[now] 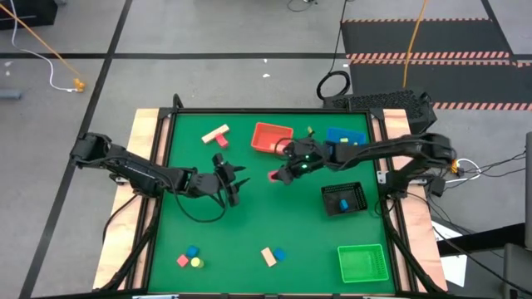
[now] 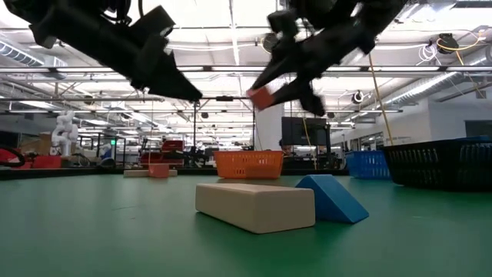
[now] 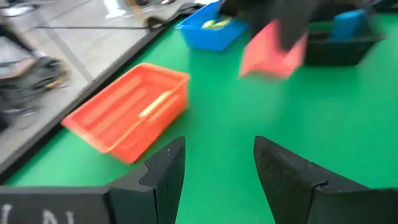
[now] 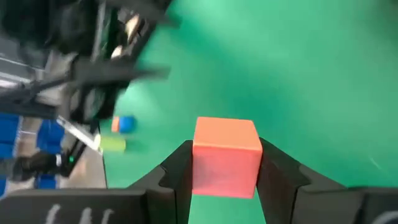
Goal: Sort & place blocks by color
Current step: Put the top left orange block into the green bin
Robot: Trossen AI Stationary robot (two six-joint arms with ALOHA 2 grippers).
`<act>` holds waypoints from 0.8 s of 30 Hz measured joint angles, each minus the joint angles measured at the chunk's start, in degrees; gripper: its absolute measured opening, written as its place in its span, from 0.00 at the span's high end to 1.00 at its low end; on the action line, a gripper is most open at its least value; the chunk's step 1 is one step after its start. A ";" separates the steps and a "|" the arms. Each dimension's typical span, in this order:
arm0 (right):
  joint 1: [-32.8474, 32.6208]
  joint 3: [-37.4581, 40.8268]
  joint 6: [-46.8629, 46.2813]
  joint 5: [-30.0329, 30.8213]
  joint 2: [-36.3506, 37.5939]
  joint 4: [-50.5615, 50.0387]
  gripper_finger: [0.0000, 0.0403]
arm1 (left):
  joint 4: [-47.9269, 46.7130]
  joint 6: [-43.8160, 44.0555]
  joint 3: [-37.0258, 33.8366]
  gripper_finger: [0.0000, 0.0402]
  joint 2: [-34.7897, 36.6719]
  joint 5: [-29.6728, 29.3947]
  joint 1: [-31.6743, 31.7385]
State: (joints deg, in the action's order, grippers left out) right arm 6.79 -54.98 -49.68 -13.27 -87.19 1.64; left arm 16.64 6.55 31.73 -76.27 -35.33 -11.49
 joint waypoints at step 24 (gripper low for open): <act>-36.18 0.02 -45.64 -1.87 14.41 -32.01 0.69 | -19.97 15.18 0.00 0.52 0.15 0.87 26.30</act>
State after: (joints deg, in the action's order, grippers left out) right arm -29.39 -54.96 -95.32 -15.13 -72.77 -30.37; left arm -3.33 21.73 31.73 -76.12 -34.46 14.81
